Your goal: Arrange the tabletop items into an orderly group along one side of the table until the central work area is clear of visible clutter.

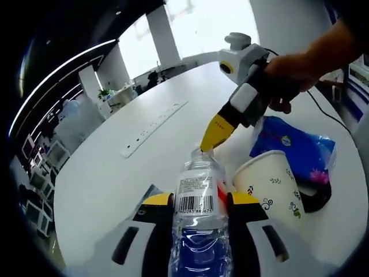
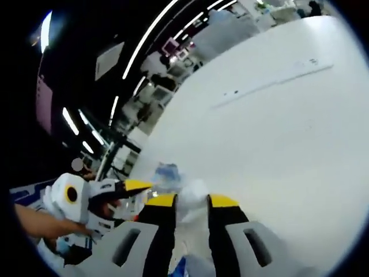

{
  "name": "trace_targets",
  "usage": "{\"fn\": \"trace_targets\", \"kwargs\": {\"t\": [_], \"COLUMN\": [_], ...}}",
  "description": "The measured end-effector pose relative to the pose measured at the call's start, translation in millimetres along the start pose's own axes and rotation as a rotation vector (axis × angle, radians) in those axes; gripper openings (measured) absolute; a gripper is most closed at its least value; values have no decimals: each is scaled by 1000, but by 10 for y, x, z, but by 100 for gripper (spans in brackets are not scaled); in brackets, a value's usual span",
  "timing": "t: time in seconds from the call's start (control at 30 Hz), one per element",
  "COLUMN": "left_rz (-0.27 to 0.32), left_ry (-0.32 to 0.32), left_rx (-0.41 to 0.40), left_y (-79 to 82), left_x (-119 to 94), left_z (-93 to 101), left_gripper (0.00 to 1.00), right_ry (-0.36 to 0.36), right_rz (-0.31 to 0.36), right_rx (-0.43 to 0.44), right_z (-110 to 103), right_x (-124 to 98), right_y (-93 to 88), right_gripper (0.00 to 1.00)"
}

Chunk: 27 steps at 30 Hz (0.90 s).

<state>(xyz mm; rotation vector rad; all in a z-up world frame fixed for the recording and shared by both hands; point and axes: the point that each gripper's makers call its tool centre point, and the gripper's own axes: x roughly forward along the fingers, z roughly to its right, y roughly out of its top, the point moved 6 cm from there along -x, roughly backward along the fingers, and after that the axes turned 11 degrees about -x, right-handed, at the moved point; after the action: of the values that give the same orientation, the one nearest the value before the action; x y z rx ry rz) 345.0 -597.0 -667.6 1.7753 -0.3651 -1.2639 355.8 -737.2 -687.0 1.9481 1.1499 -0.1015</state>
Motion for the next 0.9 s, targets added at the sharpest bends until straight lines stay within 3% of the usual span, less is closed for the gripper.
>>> {"fn": "trace_targets", "kwargs": {"t": [0.13,0.27,0.5,0.53,0.9], "left_rz": [5,26,44,47,46], "left_ry": [-2,-9,-3,-12,-2], "left_rx": [-5,13,1,-13,9], "left_y": [2,32,0,5,39], "left_x": [4,-3,-34,-31,-42], "left_z": [-6,8,-8,2,-16], "left_gripper": [35,35,35,35,36], "right_ry": [2,34,17,27,29], "right_rz": [5,19,58,36,67], "right_rx": [17,140,122,106,-4], "right_z": [4,-39,18,-3,-113], "right_x": [23,51,-22,-18,-64], "right_y": [3,13,102,86,194], "right_gripper": [26,31,20,20,20]}}
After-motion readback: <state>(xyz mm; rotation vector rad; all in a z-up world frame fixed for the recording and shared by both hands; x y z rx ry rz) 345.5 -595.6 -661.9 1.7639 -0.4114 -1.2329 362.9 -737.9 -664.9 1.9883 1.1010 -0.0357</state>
